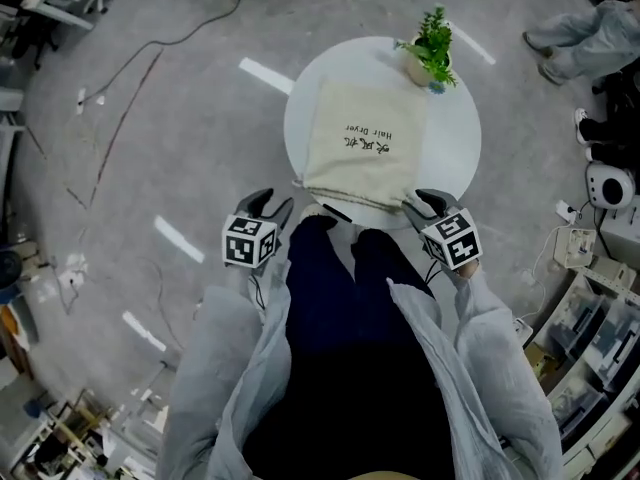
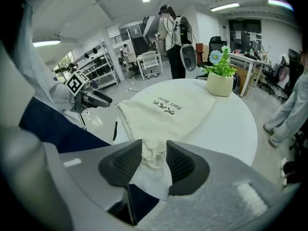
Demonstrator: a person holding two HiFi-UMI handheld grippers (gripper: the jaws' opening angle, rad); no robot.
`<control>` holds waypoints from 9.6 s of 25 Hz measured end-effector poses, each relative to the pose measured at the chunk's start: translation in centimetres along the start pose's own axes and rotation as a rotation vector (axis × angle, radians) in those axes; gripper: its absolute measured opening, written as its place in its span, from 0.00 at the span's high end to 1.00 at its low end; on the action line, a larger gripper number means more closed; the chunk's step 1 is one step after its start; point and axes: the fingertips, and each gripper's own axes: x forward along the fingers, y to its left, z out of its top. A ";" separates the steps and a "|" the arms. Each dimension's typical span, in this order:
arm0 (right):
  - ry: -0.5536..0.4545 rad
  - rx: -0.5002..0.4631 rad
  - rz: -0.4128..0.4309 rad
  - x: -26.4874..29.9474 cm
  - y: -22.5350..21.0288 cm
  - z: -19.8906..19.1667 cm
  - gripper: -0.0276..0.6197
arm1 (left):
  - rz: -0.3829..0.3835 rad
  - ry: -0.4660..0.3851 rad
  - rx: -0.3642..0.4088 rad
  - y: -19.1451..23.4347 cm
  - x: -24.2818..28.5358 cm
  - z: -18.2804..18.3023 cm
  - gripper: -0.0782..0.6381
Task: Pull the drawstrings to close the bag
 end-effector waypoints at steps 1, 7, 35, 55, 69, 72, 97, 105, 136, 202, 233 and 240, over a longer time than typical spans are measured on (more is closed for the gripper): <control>0.012 -0.005 -0.012 -0.1 0.0 -0.1 0.71 | -0.015 0.020 0.038 0.1 0.4 -0.1 0.61; 0.127 -0.027 -0.021 -0.2 0.5 -1.9 0.71 | -0.098 0.098 0.233 0.3 2.5 0.2 0.61; 0.127 0.177 -0.028 2.9 0.9 -2.8 0.93 | -0.188 0.166 0.459 -1.8 5.7 -0.1 0.86; 0.031 0.350 -0.485 -0.8 -1.8 -4.0 0.93 | -0.024 0.331 0.533 -0.8 3.6 0.4 0.86; -0.026 0.442 -0.678 -2.9 -3.1 -4.6 0.93 | 0.086 0.280 0.225 0.9 3.4 1.5 0.86; -0.027 0.454 -0.693 -3.0 -3.5 -5.0 0.93 | 0.114 0.268 0.198 1.3 3.3 1.4 0.86; -0.071 0.566 -0.844 -7.8 -7.0 -6.5 0.94 | 0.318 0.236 -0.059 6.8 0.9 0.9 0.86; -0.102 0.662 -0.895 -9.0 -7.6 -7.1 0.94 | 0.403 0.265 -0.064 8.5 -0.1 1.0 0.86; -0.138 0.921 -0.991 -12.3 -9.0 -12.0 0.94 | 0.384 0.201 -0.170 11.6 -1.1 0.6 0.85; -0.320 0.693 -0.178 -4.2 -0.5 6.2 0.41 | -0.362 0.077 0.185 -9.4 3.0 12.5 0.43; -0.712 0.384 -0.501 -14.4 7.0 11.4 0.95 | -0.516 -0.358 0.370 -8.9 -7.9 18.4 0.87; -0.701 0.429 -0.527 -14.2 6.9 10.4 0.95 | -0.533 -0.334 0.373 -9.3 -7.6 17.1 0.87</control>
